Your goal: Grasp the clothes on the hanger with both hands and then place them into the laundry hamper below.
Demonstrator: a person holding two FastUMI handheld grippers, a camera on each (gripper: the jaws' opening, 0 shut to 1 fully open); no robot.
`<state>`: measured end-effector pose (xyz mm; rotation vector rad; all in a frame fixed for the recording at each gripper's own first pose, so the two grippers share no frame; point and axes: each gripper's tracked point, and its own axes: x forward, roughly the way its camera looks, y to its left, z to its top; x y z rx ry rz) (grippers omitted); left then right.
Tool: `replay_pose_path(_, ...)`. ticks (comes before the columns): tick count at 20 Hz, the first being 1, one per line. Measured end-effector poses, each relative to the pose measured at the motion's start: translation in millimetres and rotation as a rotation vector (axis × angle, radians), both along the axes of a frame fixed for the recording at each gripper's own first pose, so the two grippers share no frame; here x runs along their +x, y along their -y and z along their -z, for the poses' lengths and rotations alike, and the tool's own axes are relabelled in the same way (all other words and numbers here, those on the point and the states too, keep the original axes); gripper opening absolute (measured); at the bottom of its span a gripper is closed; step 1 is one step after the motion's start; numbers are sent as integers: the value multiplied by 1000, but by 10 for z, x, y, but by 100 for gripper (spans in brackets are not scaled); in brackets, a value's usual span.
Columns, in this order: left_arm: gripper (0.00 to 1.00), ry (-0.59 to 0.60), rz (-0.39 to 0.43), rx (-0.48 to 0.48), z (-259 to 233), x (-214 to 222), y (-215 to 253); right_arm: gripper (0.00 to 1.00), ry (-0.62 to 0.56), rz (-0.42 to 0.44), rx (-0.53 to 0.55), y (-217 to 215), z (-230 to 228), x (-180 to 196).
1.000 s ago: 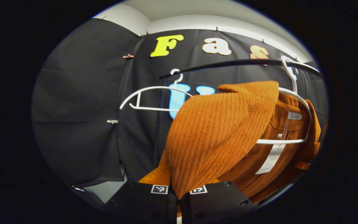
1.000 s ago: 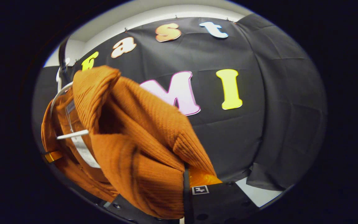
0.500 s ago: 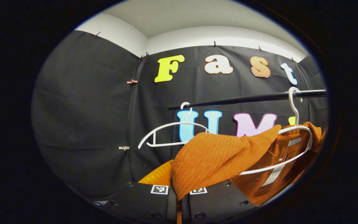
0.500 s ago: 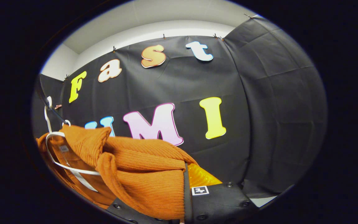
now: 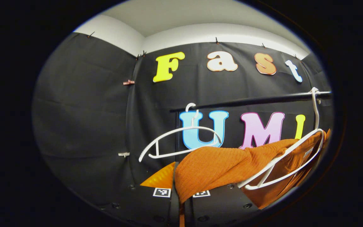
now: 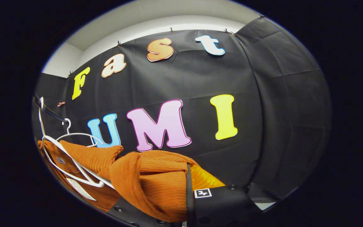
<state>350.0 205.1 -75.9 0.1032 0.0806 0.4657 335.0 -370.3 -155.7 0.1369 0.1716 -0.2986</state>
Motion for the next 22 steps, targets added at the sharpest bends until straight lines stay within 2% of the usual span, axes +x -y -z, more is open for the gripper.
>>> replay_pose_path(7,10,-195,-10,-152,1121,-172,87,14,-204,13,13,-6,854,-320)
replay_pose_path(10,11,-240,-14,-163,1338,-344,170,15,-284,-2,-5,-148,1170,-519)
replay_pose_path(14,11,-285,-21,-255,1662,-568,262,14,-374,-57,32,-495,1542,-789)
replay_pose_path(16,11,-322,-21,-269,1763,-670,359,14,-417,-81,73,-686,1707,-896)
replay_pose_path(22,12,-409,82,-319,2071,-770,895,14,-482,-190,226,-1507,1924,-1133)
